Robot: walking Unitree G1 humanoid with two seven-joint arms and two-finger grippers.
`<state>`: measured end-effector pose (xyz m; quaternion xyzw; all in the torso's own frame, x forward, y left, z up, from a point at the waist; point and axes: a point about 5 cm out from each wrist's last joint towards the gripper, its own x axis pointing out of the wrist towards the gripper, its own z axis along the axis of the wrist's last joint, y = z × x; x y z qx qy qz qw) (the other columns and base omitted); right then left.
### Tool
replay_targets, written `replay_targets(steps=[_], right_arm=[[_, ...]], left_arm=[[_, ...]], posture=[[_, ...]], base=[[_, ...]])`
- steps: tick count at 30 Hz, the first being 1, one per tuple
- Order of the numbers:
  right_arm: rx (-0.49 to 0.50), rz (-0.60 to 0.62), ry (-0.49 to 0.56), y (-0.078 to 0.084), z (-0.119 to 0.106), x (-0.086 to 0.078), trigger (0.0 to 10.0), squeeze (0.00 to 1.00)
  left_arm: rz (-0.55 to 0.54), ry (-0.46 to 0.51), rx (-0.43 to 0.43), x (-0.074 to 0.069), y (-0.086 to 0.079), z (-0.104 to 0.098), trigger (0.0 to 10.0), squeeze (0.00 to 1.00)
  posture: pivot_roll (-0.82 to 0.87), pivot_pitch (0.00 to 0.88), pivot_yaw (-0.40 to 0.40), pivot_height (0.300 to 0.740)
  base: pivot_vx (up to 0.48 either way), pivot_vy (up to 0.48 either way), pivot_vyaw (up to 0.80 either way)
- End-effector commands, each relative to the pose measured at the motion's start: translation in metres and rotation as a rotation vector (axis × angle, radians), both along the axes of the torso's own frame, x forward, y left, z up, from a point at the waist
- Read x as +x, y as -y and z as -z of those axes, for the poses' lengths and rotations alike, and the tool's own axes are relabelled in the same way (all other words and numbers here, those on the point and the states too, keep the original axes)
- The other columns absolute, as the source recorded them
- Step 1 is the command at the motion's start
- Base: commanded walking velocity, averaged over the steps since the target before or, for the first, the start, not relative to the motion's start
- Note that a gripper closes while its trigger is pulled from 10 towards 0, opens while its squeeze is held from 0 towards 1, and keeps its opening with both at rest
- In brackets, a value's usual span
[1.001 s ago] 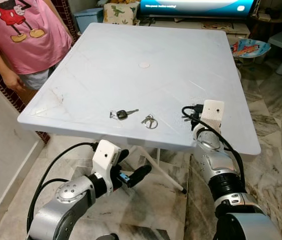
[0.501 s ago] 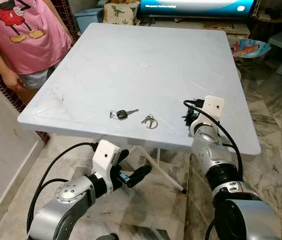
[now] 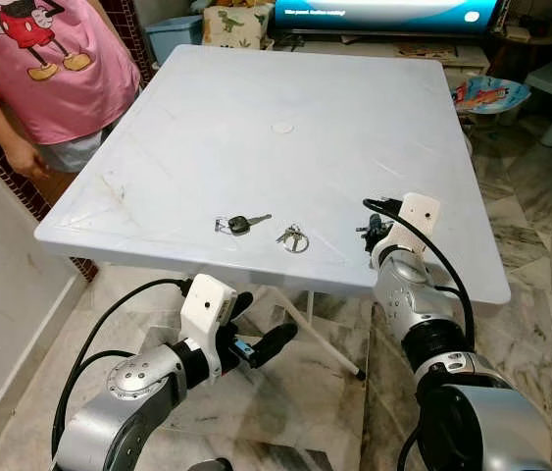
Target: Hang keys on a hook
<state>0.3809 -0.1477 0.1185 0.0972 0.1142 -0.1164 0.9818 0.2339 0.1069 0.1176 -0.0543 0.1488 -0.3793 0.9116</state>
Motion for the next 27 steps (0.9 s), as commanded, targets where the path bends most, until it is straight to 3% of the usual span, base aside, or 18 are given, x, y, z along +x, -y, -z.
replay_targets(steps=[1, 27], right_arm=[[0.019, 0.005, 0.0, -0.0007, -0.002, 0.0019, 0.0, 0.0], [0.01, 0.008, -0.016, 0.002, 0.0051, -0.0006, 0.0, 0.0]], left_arm=[[0.0, 0.006, 0.015, -0.0016, -0.0014, -0.0012, 10.0, 0.0], [0.004, 0.005, 0.014, -0.0023, -0.0001, -0.0007, 10.0, 0.0]], posture=[[0.13, 0.13, 0.042, 0.74], [0.14, 0.122, 0.037, 0.74]], base=[[0.0, 0.0, 0.0], [0.0, 0.0, 0.0]])
